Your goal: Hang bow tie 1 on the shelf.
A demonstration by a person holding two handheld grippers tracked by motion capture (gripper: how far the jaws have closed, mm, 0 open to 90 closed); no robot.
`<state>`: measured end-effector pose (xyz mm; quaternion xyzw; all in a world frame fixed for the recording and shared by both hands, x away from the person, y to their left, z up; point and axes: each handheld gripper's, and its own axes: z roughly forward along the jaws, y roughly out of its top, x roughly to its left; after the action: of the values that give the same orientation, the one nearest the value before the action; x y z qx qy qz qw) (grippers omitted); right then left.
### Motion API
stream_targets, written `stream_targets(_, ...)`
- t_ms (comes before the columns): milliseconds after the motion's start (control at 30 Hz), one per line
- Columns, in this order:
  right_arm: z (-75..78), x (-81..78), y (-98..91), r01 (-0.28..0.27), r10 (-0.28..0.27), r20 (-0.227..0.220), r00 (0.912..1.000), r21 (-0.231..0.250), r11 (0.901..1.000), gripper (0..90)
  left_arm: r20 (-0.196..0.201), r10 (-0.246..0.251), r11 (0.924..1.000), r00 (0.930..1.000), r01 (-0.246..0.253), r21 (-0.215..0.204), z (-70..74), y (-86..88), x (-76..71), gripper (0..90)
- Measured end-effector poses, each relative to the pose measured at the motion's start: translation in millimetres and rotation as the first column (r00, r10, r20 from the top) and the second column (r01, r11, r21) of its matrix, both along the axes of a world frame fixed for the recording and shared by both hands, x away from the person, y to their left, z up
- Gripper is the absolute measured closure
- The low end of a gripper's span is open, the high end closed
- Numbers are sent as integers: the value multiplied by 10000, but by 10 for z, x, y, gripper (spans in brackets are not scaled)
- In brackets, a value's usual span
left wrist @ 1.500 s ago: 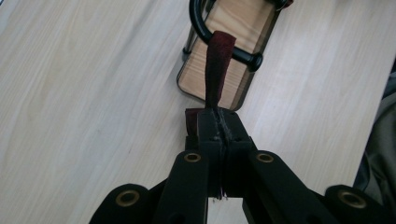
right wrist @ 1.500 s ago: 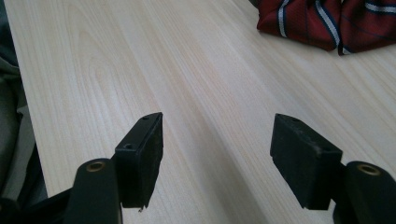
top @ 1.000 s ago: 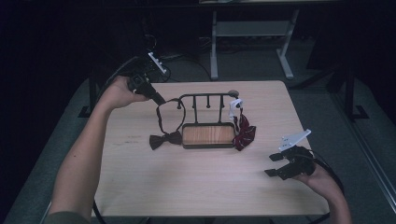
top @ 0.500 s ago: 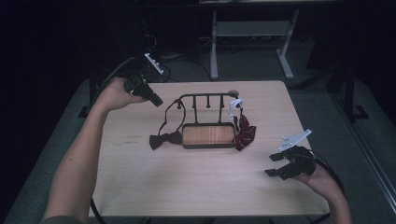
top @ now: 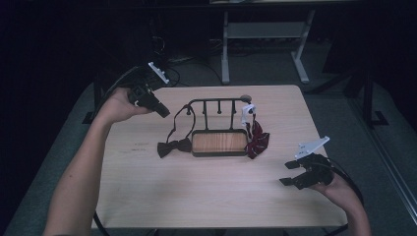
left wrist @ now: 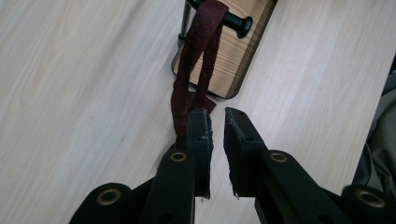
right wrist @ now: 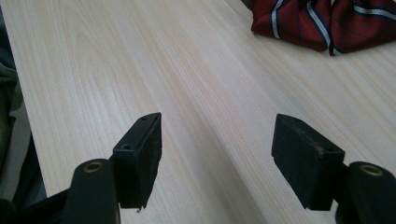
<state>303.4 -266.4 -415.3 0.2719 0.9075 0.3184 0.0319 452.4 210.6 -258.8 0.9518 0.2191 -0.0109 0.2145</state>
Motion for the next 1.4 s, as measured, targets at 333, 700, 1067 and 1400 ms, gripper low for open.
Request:
stream_targets(333, 22, -8, 8, 81, -81, 85, 9999, -26, 10000, 316, 30, -30, 10000, 10000, 30, 31, -74, 47, -132, 735)
stream_targets(700, 41, -18, 15, 192, -191, 180, 9997, -86, 9998, 310, 101, -43, 10000, 9999, 43, -82, -160, 135, -275, 702)
stream_targets(1067, 49, -22, -25, 321, -320, 192, 9993, -17, 9995, 308, 66, -199, 9998, 9998, 200, -79, -330, 181, -417, 653)
stream_targets(1400, 53, -23, -39, 344, -343, 195, 9992, -51, 9994, 307, 93, -175, 9997, 9998, 177, -193, -454, 232, -526, 626)
